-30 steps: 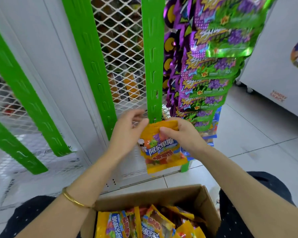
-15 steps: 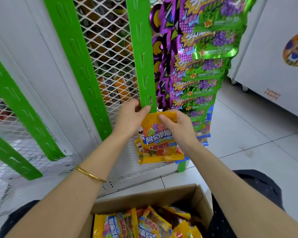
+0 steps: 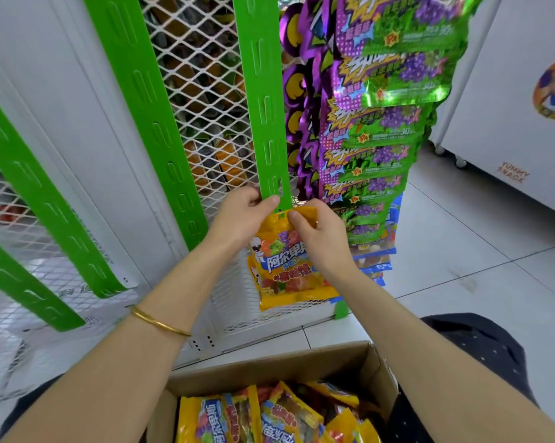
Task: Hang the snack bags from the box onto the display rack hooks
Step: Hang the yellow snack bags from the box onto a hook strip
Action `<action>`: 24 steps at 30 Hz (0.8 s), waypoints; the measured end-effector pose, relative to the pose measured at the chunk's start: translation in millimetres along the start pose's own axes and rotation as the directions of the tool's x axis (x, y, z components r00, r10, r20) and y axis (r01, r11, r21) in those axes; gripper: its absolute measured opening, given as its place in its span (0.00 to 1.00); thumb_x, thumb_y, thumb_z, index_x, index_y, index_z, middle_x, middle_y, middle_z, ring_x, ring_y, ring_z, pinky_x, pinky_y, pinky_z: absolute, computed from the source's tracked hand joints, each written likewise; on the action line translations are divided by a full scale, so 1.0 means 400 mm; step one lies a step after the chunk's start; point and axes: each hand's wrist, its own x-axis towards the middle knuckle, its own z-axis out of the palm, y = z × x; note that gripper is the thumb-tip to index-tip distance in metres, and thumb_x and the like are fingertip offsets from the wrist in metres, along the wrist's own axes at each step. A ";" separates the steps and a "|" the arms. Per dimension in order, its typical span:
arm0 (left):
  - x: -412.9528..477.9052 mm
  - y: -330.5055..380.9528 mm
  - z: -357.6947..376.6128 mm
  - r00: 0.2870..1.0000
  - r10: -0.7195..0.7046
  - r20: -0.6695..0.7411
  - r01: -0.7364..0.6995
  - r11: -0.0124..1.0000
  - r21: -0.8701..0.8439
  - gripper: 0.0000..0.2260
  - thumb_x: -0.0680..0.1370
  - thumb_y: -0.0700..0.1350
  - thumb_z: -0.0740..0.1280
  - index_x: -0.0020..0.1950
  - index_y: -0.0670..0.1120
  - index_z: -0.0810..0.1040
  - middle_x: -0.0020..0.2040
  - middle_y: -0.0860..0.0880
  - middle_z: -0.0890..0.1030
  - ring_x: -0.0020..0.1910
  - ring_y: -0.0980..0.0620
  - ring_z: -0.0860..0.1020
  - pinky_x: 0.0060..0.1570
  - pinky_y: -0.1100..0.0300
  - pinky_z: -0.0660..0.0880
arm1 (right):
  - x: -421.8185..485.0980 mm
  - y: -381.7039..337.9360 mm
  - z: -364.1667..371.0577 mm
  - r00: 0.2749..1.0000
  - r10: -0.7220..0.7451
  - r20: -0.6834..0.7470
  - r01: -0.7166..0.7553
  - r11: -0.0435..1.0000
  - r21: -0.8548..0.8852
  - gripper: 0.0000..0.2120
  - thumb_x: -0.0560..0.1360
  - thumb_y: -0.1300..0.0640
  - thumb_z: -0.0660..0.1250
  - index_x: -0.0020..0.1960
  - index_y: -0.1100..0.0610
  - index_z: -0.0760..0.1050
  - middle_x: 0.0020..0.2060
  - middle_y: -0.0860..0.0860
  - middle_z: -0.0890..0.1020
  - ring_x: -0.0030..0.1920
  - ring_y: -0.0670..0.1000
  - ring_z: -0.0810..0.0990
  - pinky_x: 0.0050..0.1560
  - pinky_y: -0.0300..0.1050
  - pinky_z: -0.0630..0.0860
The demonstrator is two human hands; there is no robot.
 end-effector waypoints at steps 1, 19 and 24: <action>0.000 -0.003 -0.001 1.000 0.000 0.002 0.000 1.000 0.009 0.10 0.78 0.49 0.65 0.46 0.41 0.79 0.48 0.35 0.81 0.39 0.46 0.77 0.49 0.43 0.76 | -0.002 0.004 0.003 1.000 0.013 0.006 -0.013 1.000 0.003 0.07 0.77 0.56 0.64 0.40 0.54 0.71 0.36 0.53 0.80 0.38 0.52 0.78 0.40 0.45 0.71; -0.026 -0.095 -0.018 0.984 0.175 -0.043 -0.171 0.980 0.099 0.12 0.76 0.38 0.66 0.59 0.45 0.76 0.54 0.51 0.78 0.53 0.55 0.76 0.55 0.64 0.73 | -0.077 0.029 -0.032 1.000 0.015 -0.022 -0.025 0.828 -0.560 0.16 0.77 0.47 0.61 0.55 0.58 0.63 0.48 0.52 0.71 0.38 0.56 0.75 0.32 0.48 0.69; -0.103 -0.170 -0.044 0.963 0.237 -0.131 -0.210 0.959 0.193 0.18 0.75 0.38 0.67 0.64 0.46 0.72 0.57 0.54 0.72 0.60 0.54 0.72 0.61 0.57 0.69 | -0.123 0.040 -0.054 0.994 0.077 0.071 -0.010 0.744 -0.668 0.15 0.78 0.47 0.61 0.54 0.57 0.63 0.45 0.49 0.70 0.41 0.56 0.75 0.33 0.46 0.65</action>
